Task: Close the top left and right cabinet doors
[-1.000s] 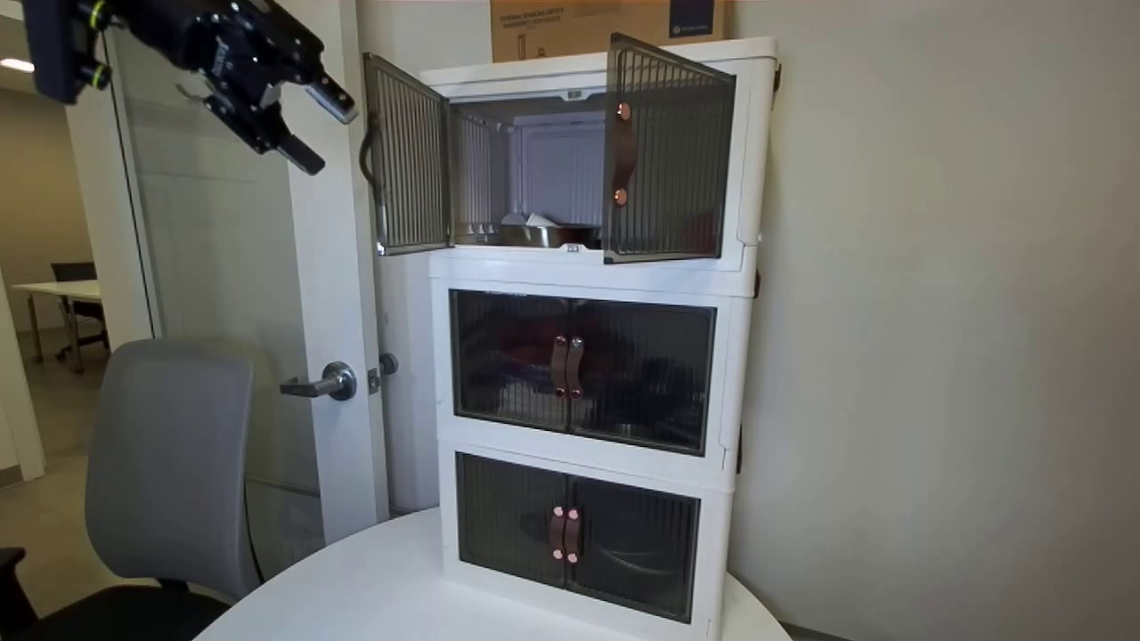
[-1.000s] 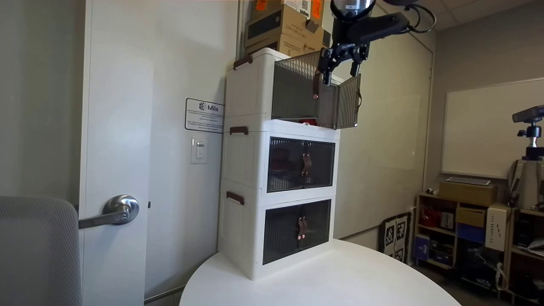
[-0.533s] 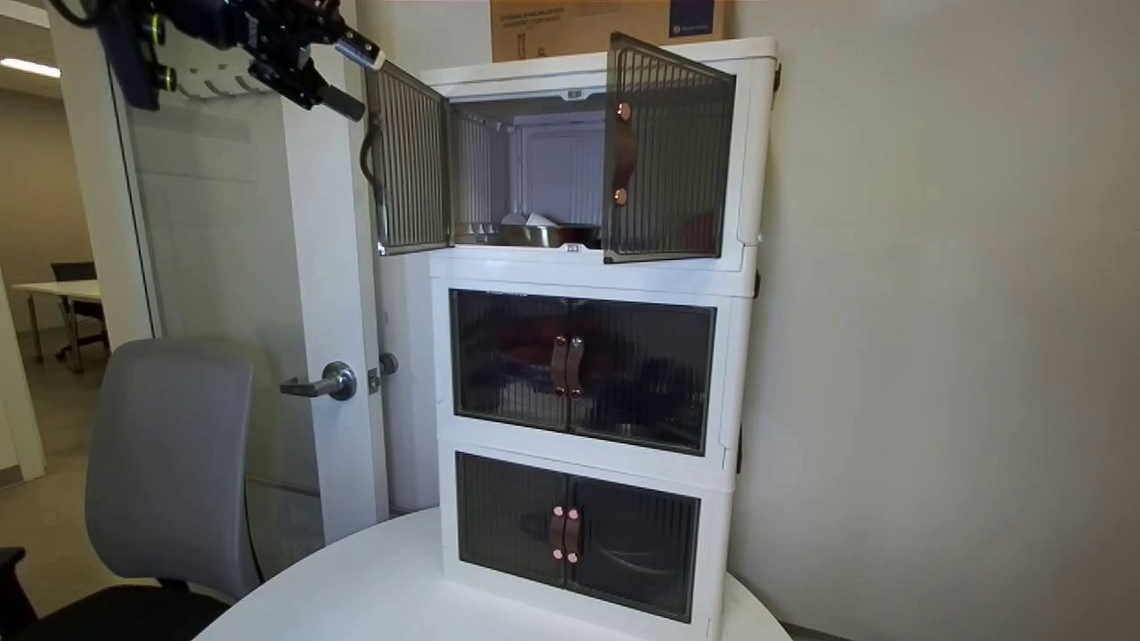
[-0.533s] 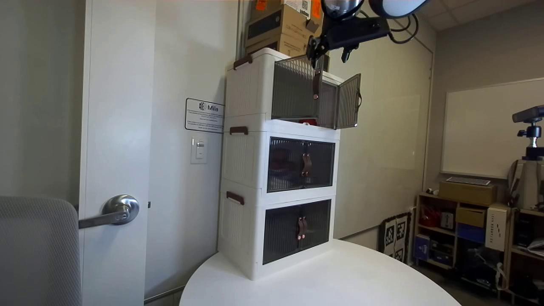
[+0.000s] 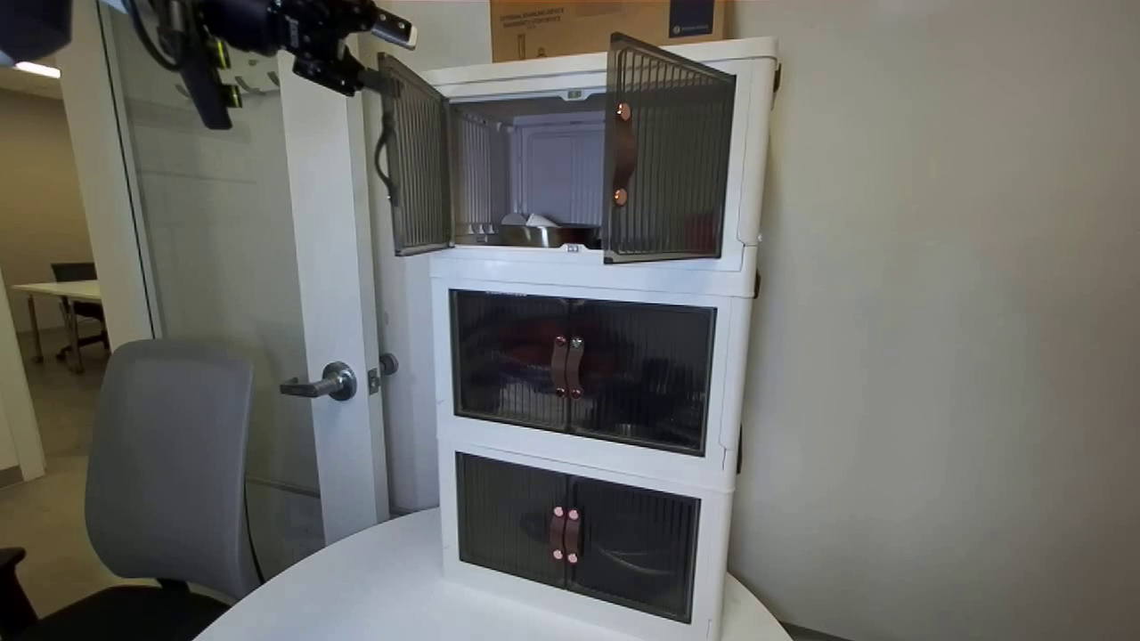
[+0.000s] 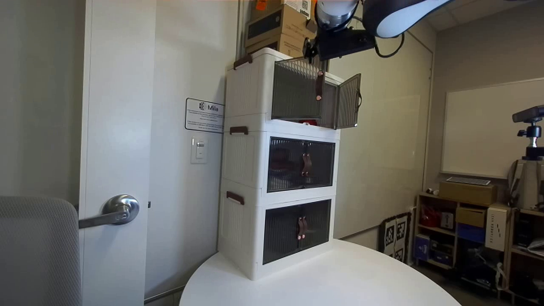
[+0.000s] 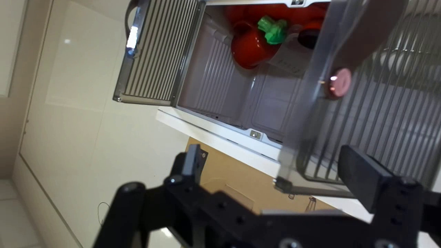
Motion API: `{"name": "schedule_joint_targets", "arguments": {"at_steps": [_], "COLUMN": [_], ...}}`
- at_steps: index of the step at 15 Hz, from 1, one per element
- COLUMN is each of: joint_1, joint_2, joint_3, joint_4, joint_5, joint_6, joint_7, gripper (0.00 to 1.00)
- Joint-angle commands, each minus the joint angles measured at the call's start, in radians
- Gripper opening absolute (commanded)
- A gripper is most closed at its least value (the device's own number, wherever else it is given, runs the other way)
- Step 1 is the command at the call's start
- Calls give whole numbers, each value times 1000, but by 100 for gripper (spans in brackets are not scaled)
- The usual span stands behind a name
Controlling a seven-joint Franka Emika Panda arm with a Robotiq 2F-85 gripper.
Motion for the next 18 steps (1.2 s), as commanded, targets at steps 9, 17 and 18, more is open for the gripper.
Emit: {"name": "schedule_joint_targets", "arguments": {"at_steps": [9,17,18], "joint_1": [-16,-53,-53], "joint_2": [120,261,277], "joint_3": [-169,-242,-241], "joint_4": [80,290,309], "joint_5": [-199,-398,-413], "joint_6": [51,257,274], "joint_7": [132,271,277], "gripper": [100,100,100]}}
